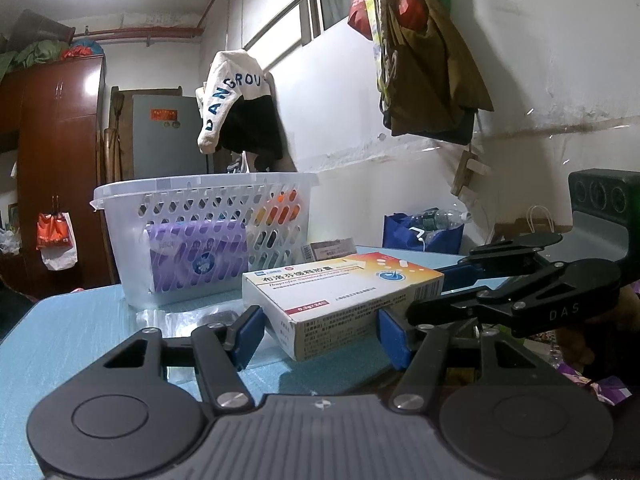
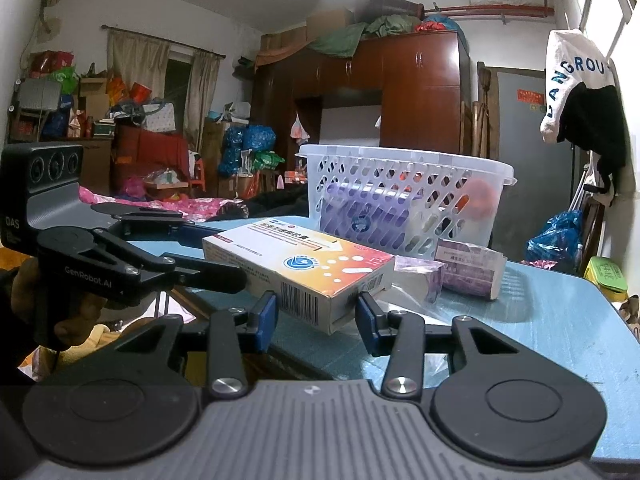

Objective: Organize objects
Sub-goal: 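Grasp the white medicine carton between both grippers, then carry the medicine carton with both grippers and drop it into the basket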

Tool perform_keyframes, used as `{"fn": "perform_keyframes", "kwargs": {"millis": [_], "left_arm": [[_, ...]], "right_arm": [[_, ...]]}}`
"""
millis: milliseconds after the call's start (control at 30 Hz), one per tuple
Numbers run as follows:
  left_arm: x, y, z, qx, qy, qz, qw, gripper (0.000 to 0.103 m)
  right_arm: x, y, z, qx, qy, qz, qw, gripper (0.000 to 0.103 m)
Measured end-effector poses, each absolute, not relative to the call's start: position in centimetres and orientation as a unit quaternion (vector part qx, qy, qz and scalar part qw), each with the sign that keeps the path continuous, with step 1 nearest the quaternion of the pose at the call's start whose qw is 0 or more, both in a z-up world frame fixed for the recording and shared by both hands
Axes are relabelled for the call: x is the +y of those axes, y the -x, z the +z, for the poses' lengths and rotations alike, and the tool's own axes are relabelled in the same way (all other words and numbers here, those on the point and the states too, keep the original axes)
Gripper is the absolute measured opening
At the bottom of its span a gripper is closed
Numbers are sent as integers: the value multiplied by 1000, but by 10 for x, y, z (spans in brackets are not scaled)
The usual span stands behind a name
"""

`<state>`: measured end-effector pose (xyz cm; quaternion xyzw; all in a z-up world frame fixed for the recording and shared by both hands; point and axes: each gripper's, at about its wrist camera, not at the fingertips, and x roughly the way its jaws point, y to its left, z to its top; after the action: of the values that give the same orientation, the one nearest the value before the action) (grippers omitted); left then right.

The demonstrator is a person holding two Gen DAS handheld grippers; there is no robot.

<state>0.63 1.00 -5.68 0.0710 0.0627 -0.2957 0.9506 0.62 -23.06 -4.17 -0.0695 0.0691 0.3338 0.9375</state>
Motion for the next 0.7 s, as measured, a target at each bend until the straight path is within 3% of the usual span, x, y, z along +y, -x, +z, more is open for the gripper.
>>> {"fn": "perform_keyframes", "kwargs": {"millis": [467, 700], "left_arm": [[10, -5, -50, 54, -74, -297, 950, 65], [8, -18, -2, 3, -88, -274, 958, 65]], "right_arm": [[-230, -5, -38, 64, 68, 333, 938, 46], [-224, -22, 13, 26, 87, 323, 942, 46]]}}
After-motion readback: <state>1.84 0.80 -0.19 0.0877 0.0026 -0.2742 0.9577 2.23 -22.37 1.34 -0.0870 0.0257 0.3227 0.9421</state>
